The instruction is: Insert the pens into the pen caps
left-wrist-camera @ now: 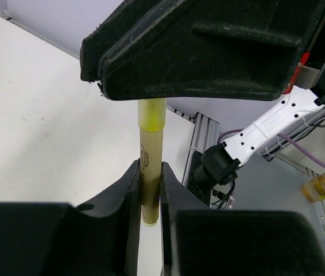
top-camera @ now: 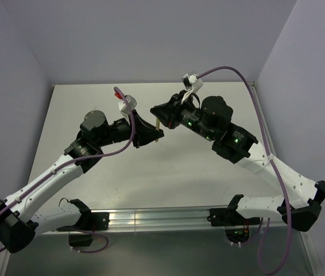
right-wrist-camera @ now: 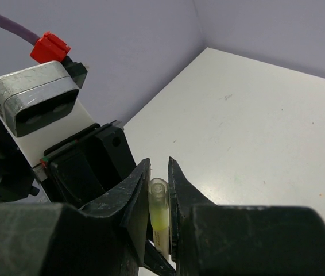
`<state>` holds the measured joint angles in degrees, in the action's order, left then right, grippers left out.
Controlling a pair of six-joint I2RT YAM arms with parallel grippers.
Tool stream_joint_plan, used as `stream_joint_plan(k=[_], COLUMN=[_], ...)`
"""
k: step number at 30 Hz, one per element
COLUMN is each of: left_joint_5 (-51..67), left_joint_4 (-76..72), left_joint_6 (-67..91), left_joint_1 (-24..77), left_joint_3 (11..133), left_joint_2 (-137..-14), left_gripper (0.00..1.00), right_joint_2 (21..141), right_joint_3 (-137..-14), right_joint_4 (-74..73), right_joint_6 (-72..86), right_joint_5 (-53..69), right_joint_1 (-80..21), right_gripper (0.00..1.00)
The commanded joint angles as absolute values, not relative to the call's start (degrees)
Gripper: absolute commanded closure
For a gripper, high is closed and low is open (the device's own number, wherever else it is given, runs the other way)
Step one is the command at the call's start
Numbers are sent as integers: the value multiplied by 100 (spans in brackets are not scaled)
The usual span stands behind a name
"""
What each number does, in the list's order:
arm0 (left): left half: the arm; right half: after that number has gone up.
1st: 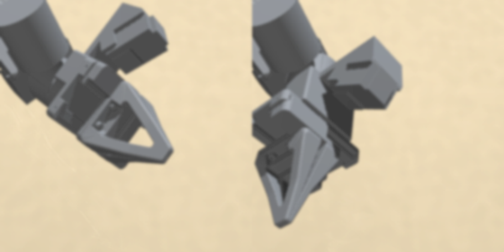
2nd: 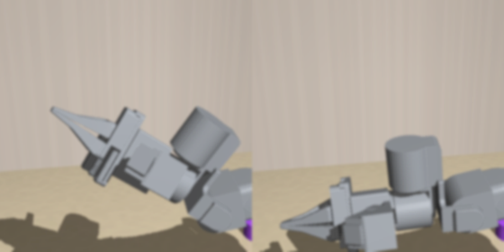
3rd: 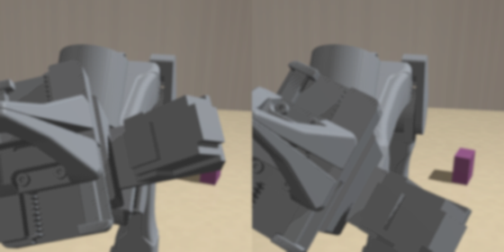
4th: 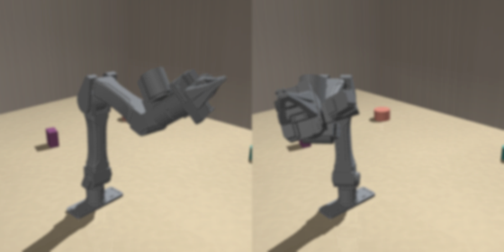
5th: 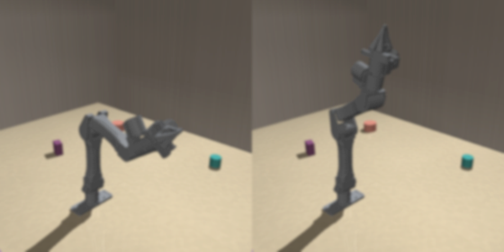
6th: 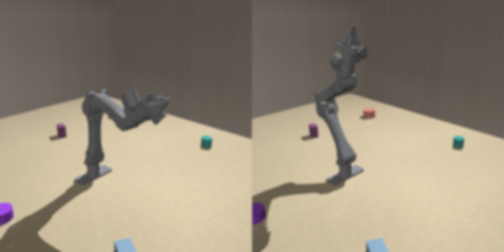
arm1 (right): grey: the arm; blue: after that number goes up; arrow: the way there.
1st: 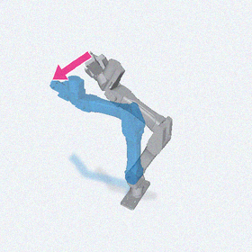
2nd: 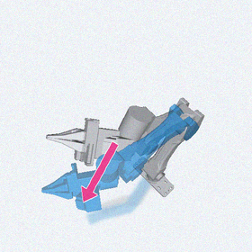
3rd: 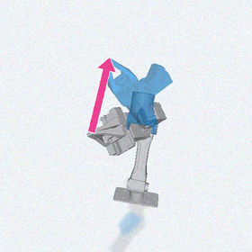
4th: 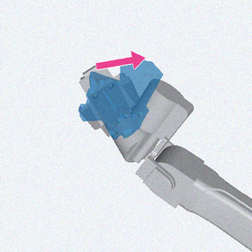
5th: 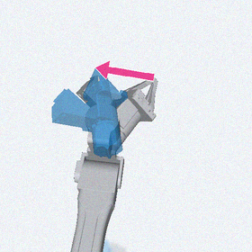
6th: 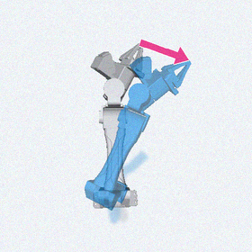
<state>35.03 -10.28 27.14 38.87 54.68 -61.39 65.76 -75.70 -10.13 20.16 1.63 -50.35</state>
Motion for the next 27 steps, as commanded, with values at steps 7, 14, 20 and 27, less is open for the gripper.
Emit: stream_joint_plan(k=[7,14,20,27], left_joint_5=[2900,3243,3121,1531], left_joint_4=[-2171,-1741,-1257,-362], left_joint_6=[2716,2575,2435,2417], left_joint_1=[3762,3814,3850,3850], left_joint_3=[6064,6170,6038,5792], left_joint_2=[-6187,-6249,-5960,-5300], left_gripper=[70,64,58,55], right_joint_2=[6987,7163,7611,9101], right_joint_3=[-8094,-8507,-8885,-9464], right_joint_4=[-2628,-2733,-2812,-2645], right_joint_6=[2338,2294,1917,1047], right_joint_5=[247,18,9,-334], right_joint_1=[-5019,-4492,-3773,-2665], right_gripper=[100,100,100,100])
